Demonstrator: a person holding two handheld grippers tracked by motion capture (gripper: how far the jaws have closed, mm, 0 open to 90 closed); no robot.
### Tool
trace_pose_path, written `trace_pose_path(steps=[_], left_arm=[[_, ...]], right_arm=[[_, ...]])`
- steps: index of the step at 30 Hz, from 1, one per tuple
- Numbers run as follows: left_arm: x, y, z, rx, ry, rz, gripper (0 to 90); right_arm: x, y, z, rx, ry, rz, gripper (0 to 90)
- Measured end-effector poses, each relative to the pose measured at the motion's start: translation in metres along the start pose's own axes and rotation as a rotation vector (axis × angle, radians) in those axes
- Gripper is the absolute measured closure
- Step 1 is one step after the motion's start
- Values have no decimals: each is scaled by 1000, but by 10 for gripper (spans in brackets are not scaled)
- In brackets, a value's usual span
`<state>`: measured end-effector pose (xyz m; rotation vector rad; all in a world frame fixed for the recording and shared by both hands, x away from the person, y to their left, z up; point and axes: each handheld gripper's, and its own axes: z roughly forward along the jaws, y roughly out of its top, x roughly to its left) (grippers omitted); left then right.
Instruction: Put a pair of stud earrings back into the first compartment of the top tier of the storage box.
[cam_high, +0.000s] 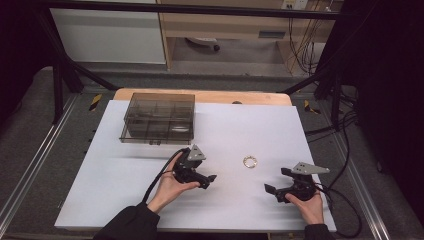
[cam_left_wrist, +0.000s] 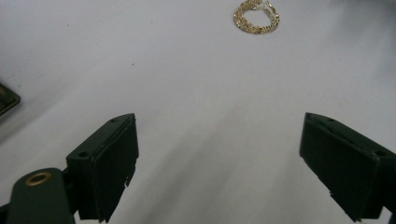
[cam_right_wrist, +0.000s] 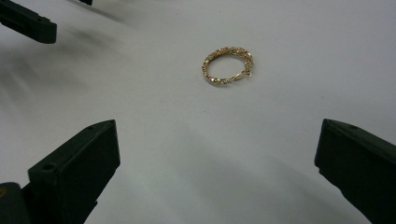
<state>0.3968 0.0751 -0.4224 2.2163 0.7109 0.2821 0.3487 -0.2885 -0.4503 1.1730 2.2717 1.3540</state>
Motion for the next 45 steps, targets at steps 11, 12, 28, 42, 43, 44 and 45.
trace_pose_path(steps=[11,12,28,42,43,44,45], left_arm=[[-4,29,28,7,12,6,165],[-4,33,31,7,14,2,169],[-14,66,78,21,1,8,299],[-19,77,115,40,-7,7,545],[-18,77,116,39,-5,7,561],[-18,77,117,40,-11,3,579],[-17,77,118,37,-16,1,605]], right_arm=[[0,0,-1,0,-1,2,5],[0,0,-1,1,-1,1,5],[0,0,0,8,-5,-3,5],[0,0,1,9,-4,-4,5],[0,0,1,9,-4,-5,5],[0,0,1,8,-5,-4,5],[0,0,1,8,-4,-4,5]])
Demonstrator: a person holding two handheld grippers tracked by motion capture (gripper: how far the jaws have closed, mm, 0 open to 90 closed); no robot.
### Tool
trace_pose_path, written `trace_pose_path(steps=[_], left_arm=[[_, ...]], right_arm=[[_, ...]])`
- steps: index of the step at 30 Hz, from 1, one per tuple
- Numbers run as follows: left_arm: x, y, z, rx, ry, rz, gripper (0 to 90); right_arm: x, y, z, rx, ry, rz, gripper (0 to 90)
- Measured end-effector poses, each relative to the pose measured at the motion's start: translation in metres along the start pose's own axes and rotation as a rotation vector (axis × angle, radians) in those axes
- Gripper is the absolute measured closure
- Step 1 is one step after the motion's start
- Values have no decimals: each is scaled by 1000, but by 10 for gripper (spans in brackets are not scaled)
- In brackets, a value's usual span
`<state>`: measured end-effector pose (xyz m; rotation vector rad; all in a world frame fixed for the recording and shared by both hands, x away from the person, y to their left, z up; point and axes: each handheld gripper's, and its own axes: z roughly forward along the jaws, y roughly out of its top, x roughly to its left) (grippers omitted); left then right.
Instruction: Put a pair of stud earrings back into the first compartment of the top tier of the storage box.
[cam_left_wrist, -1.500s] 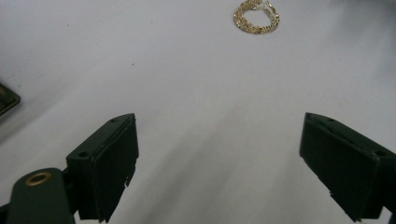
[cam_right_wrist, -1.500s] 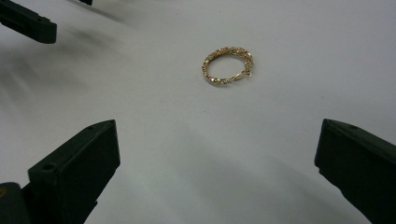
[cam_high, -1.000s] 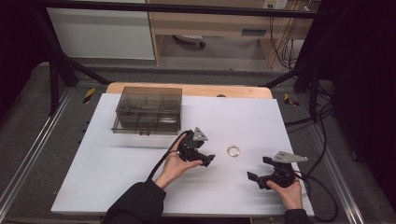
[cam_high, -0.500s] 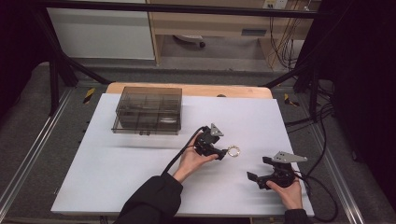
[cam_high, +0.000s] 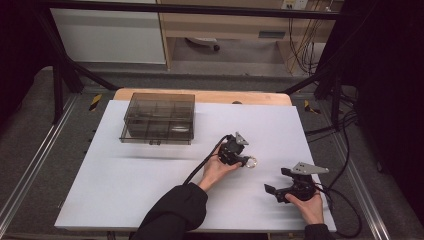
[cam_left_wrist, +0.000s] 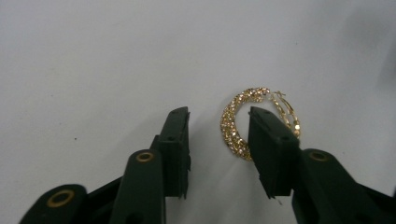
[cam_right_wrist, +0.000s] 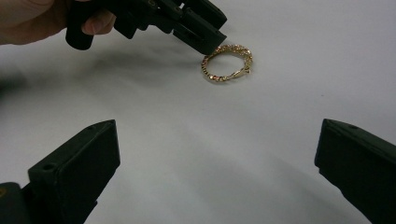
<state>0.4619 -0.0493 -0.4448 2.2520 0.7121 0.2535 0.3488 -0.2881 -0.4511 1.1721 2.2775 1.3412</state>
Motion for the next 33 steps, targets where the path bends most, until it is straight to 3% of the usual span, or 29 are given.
trace_pose_path(steps=[20,26,33], left_arm=[[-6,8,10,-4,11,33,845],[-5,8,8,-7,11,27,855],[0,11,-6,-23,5,10,861]], right_arm=[[0,0,0,0,3,5,5],[0,0,0,1,4,2,5],[0,0,0,-1,5,3,5]])
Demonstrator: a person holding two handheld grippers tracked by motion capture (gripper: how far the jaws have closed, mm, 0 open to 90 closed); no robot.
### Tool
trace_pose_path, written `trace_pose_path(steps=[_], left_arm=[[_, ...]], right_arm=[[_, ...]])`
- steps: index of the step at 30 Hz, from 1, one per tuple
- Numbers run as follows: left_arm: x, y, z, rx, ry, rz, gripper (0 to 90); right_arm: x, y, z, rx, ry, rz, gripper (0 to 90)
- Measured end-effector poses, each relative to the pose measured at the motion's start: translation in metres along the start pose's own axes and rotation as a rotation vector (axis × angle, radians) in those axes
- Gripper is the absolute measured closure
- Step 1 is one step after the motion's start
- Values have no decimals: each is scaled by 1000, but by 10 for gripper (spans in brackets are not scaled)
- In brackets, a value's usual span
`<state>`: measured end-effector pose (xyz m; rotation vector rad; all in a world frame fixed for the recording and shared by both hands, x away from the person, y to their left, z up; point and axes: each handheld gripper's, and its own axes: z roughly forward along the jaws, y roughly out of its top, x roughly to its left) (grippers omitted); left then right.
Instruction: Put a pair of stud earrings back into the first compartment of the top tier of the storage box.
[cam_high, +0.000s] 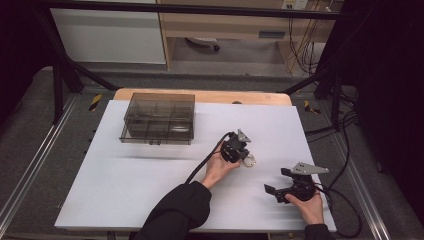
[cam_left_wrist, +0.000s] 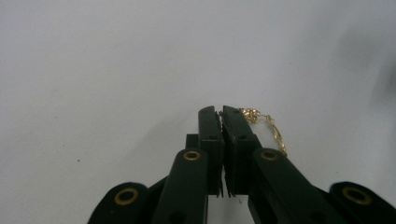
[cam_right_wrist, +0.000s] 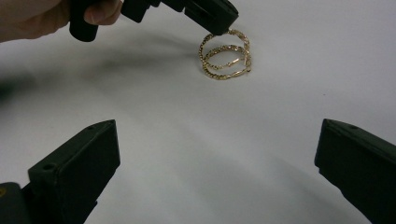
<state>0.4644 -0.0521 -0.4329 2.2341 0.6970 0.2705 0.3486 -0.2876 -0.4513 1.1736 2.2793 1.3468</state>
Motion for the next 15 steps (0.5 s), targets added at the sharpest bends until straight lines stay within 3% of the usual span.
trace_pose_path(steps=[15], left_arm=[[3,-10,-47,-49,-22,-18,862]], right_arm=[[0,0,0,3,-2,-1,5]])
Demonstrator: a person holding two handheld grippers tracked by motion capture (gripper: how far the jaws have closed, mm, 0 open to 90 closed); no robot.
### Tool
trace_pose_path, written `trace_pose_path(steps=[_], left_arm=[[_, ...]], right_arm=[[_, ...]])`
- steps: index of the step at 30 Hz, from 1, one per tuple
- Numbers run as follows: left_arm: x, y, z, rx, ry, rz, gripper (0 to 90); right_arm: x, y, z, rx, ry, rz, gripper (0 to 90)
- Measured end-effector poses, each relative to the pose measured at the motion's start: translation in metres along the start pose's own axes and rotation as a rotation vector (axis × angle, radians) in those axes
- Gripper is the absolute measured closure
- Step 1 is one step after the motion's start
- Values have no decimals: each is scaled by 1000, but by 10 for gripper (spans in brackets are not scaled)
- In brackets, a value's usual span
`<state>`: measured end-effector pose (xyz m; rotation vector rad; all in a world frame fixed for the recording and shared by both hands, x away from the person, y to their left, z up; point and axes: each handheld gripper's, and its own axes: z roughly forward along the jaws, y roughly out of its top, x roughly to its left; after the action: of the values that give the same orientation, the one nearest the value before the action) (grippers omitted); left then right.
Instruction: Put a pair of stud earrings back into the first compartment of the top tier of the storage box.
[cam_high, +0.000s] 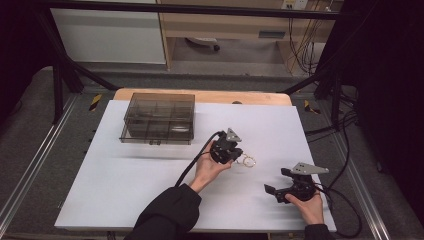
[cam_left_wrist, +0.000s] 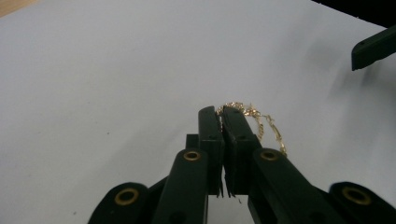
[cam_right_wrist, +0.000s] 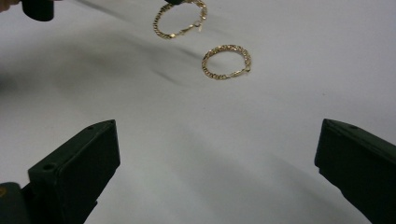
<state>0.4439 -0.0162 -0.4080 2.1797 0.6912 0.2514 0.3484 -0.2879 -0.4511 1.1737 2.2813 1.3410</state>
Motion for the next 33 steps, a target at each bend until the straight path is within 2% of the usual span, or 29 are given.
trace_pose_path(steps=[16,30,33], left_arm=[[13,-26,-67,-12,34,-30,862],[40,-49,-124,-11,84,-72,862],[47,-53,-135,-5,108,-75,862]], right_arm=[[0,0,1,10,-4,1,5],[0,-1,1,12,-7,-3,5],[1,-1,1,12,-7,1,5]])
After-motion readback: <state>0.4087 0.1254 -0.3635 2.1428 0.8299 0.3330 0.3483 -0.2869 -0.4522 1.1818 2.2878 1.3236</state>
